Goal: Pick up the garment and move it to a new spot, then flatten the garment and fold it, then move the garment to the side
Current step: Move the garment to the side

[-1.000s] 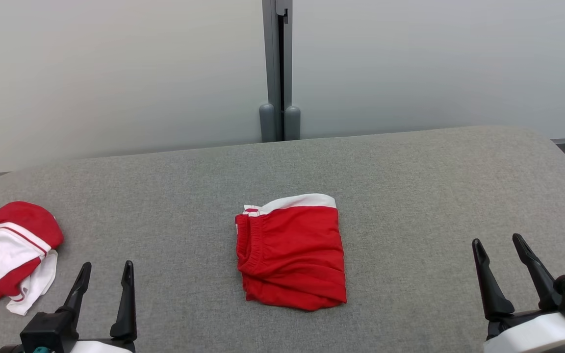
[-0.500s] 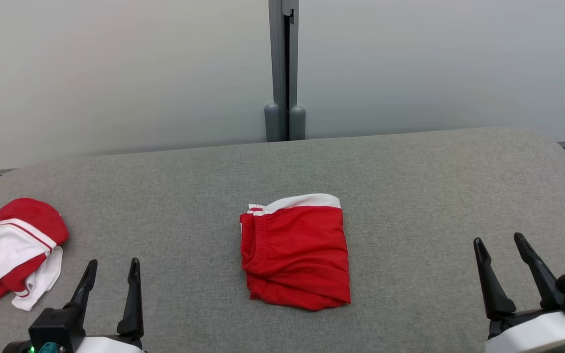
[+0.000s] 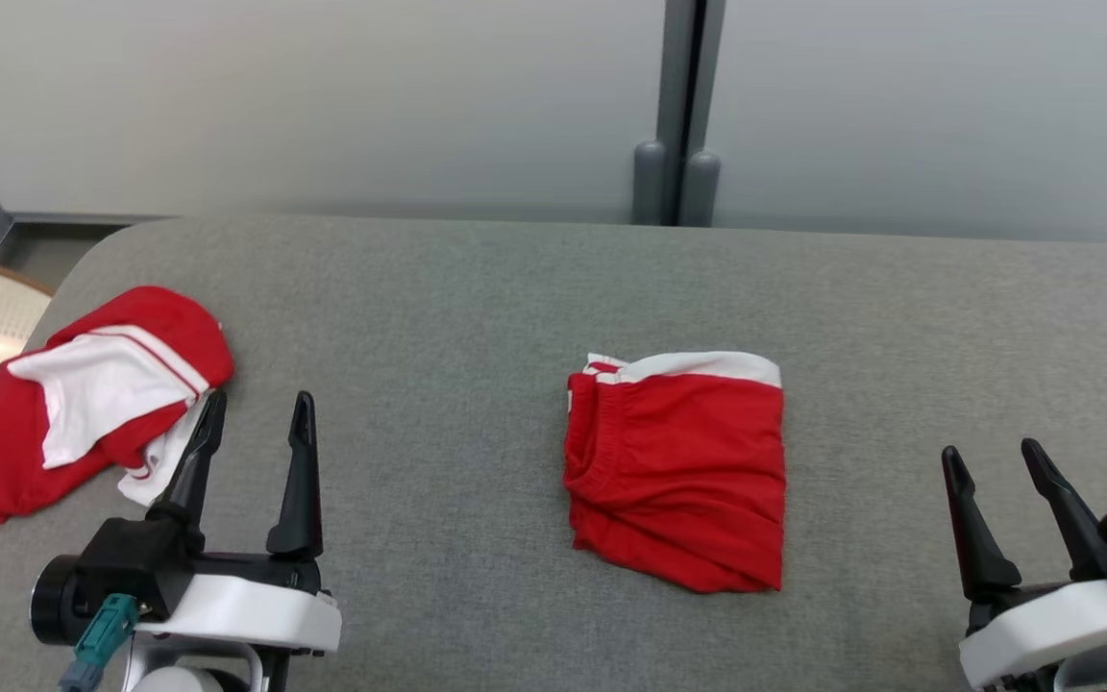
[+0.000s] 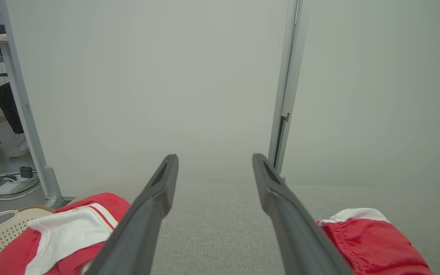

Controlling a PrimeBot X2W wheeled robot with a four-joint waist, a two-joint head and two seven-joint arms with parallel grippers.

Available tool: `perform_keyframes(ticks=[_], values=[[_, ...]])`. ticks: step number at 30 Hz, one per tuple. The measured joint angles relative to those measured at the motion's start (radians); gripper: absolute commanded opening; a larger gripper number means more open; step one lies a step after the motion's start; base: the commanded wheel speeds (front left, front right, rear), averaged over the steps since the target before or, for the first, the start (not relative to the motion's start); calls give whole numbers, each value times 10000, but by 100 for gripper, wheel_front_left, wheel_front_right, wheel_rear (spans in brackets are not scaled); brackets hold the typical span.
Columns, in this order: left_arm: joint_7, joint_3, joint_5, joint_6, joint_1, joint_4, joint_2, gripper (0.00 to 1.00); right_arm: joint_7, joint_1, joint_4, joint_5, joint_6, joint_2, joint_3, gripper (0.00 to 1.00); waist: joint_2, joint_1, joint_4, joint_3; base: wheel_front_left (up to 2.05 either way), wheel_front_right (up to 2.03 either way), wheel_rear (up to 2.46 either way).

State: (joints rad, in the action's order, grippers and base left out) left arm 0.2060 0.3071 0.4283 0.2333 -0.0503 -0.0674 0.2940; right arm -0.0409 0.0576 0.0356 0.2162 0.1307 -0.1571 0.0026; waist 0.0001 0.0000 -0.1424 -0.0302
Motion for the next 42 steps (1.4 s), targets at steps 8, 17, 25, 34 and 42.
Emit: perform_keyframes(ticks=[8,17,25,34,42], values=[[410,138,-6,-410,-1024,326,-525,100,-211,-1268,-1400,0,0,-100,320,100,0,0,-1142,-1083,0,0,0],[545,-94,-234,-920,-1634,790,-1043,100,-570,-1827,-3072,12,0,222,360,100,0,0,-2199,-2218,0,0,0],[556,-640,-677,-1333,-1638,844,-1323,100,-1016,-2020,-2761,23,0,322,621,0,0,0,-1992,-2403,0,0,0],[558,-966,-1202,-1762,-1633,846,-1463,100,-1235,-2195,-1756,-267,8,-224,1492,0,0,1,-903,-2434,0,0,0],[558,-988,-1492,-2119,-1801,752,-1352,100,-1060,-2352,-1864,397,4,-571,2585,0,0,0,1129,-2566,0,0,0]])
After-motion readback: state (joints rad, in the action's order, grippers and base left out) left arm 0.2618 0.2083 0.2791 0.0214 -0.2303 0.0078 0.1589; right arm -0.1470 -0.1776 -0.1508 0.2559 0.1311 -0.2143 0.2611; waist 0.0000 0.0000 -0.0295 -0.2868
